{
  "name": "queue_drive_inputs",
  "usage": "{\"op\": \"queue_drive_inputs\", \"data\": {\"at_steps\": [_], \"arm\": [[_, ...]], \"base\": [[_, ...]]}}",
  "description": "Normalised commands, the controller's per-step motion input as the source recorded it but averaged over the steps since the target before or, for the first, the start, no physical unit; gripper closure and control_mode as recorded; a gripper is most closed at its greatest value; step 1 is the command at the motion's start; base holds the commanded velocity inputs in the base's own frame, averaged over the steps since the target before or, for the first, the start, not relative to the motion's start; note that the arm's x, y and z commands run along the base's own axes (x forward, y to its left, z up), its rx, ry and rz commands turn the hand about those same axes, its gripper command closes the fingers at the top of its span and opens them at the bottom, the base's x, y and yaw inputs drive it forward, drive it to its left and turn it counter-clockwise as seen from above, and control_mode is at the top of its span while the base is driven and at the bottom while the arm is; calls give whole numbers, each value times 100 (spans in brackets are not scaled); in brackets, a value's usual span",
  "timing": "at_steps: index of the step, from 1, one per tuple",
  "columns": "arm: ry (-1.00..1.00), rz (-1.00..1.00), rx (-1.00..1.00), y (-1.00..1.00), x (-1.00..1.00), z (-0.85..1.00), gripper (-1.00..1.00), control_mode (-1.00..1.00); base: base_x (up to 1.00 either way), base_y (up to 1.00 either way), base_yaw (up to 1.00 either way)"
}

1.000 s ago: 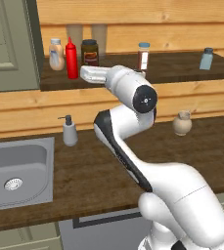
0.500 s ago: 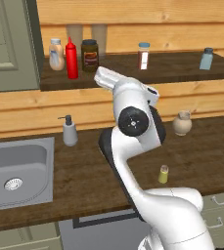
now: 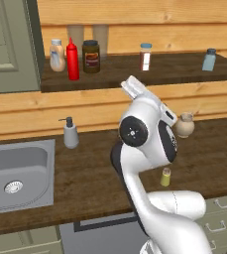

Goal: Put the shaker and condiment bottle from the counter next to their counterparts in the cabinet.

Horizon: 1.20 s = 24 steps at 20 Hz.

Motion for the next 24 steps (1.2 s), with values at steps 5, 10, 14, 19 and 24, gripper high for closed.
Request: {"op": "queue_drive_inputs", "data": {"at_steps": [5, 10, 14, 19, 24], "arm": [[0, -17, 19, -58, -7, -88, -100, -100], [0, -16, 18, -44, -24, -97, -100, -100], [0, -5, 4, -4, -4, -65, -100, -100], [0, 0, 0, -1, 4, -56, -100, -100], [0, 0, 1, -18, 8, -81, -100, -100]], "base": [[0, 0, 0], [0, 0, 0], [0, 0, 0], [0, 0, 0], [0, 0, 0]]}}
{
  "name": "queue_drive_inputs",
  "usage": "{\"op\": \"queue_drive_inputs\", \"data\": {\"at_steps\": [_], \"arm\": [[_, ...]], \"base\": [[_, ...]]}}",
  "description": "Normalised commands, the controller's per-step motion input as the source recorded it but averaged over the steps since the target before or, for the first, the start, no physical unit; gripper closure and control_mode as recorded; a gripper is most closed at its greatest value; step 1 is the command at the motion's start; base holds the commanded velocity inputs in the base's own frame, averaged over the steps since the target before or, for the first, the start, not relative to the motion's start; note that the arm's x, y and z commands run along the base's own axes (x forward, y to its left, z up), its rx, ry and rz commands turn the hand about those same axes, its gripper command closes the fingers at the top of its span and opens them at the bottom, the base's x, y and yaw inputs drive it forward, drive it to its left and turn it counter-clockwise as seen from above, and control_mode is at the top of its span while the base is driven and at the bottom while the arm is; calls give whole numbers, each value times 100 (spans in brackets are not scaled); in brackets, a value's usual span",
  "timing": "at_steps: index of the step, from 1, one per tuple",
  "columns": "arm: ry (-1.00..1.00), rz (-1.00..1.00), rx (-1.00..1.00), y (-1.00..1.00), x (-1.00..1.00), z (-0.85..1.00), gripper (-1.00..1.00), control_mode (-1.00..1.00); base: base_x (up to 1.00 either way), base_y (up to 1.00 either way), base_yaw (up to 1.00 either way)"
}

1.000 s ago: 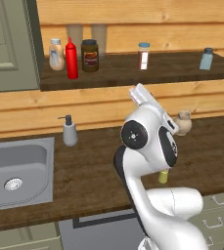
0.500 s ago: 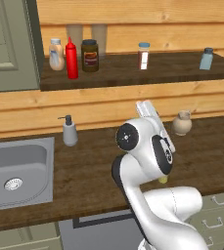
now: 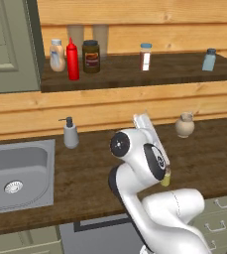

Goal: Put the shaker and condiment bottle from the counter next to their counterparts in the cabinet.

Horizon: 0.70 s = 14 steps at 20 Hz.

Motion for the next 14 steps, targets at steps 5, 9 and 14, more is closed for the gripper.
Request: {"op": "queue_drive_inputs", "data": {"at_steps": [5, 9, 14], "arm": [[1, -2, 0, -22, 16, -68, -100, -100], [0, -1, 0, -24, 1, -70, -100, -100], [1, -3, 0, -15, 0, -54, -100, -100]], "base": [[0, 0, 0], [0, 0, 0], [0, 0, 0]]}}
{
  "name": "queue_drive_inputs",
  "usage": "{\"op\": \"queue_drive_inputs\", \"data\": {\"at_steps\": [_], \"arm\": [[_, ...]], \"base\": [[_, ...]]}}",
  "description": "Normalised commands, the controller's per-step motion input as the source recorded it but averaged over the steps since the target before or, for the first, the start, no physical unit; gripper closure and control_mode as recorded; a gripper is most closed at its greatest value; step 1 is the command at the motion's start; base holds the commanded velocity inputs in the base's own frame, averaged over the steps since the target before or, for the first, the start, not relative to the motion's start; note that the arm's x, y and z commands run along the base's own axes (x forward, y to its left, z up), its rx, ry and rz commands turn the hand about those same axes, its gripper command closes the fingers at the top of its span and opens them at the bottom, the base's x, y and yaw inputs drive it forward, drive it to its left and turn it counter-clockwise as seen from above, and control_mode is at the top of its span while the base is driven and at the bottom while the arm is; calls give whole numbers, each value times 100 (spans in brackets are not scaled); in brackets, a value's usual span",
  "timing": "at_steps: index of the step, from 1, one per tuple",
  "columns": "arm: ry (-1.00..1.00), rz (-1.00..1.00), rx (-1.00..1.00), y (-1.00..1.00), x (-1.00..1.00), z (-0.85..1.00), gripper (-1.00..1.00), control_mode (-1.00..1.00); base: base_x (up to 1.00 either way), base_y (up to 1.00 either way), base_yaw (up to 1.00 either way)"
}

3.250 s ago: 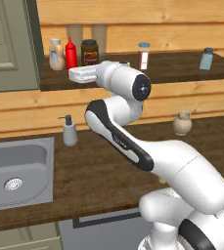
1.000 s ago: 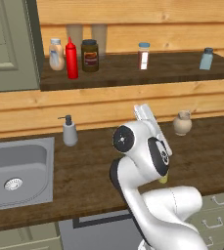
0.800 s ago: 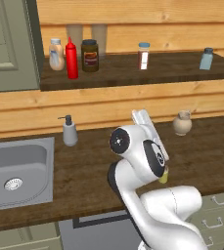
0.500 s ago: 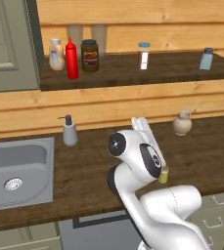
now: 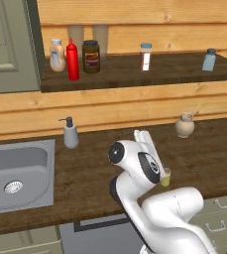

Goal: Put the shaker and condiment bottle from the counter next to their counterparts in the cabinet.

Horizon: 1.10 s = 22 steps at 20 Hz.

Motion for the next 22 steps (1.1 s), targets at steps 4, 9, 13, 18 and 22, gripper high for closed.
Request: {"op": "queue_drive_inputs", "data": {"at_steps": [4, 9, 13, 18, 22], "arm": [[0, -10, 0, -12, 0, -53, -100, -100], [0, -10, 0, -12, 0, -68, -100, -100], [0, -2, 0, -2, 14, -51, -100, -100], [3, 0, 0, 0, 40, -32, -100, -100], [9, -3, 0, -2, 27, -47, -100, -100]], "base": [[0, 0, 0], [0, 0, 0], [0, 0, 0], [0, 0, 0], [0, 0, 0]]}}
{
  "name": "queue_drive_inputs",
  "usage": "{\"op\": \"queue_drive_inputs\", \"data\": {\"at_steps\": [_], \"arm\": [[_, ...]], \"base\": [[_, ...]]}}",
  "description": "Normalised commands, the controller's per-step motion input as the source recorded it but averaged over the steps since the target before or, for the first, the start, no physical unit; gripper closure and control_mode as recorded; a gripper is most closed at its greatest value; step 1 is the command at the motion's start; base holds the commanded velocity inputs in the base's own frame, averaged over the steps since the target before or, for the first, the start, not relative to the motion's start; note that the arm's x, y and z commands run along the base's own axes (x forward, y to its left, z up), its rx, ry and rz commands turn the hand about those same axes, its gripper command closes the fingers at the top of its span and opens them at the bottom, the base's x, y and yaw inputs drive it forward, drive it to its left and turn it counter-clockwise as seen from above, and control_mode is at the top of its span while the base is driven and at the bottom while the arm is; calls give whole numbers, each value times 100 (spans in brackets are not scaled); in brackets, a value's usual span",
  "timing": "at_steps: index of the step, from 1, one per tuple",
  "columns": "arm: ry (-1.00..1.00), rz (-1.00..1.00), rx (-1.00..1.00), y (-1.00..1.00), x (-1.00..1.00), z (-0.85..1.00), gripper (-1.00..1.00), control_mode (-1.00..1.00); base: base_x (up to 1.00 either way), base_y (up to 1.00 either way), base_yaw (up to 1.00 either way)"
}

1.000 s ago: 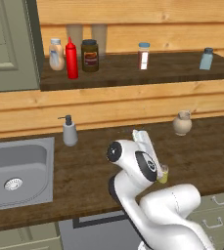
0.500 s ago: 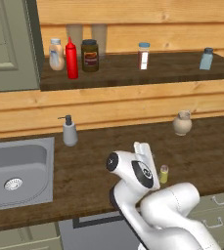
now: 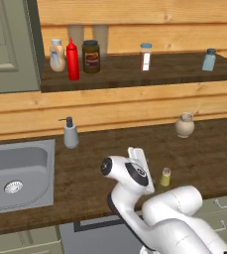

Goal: Put the shaker and condiment bottle from the counter next to their counterparts in the cabinet.

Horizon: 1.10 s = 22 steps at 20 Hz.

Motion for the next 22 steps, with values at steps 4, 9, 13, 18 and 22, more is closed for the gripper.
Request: {"op": "queue_drive_inputs", "data": {"at_steps": [4, 9, 13, 18, 22], "arm": [[11, -6, 1, -14, 6, -43, -100, -100], [10, -11, 4, -33, 2, -8, -100, -100], [7, -5, 0, -16, 13, 0, -100, -100], [1, 0, 0, -15, 21, -9, -100, -100], [0, 0, 1, -26, 6, -24, -100, -100]], "base": [[0, 0, 0], [0, 0, 0], [0, 0, 0], [0, 0, 0], [0, 0, 0]]}}
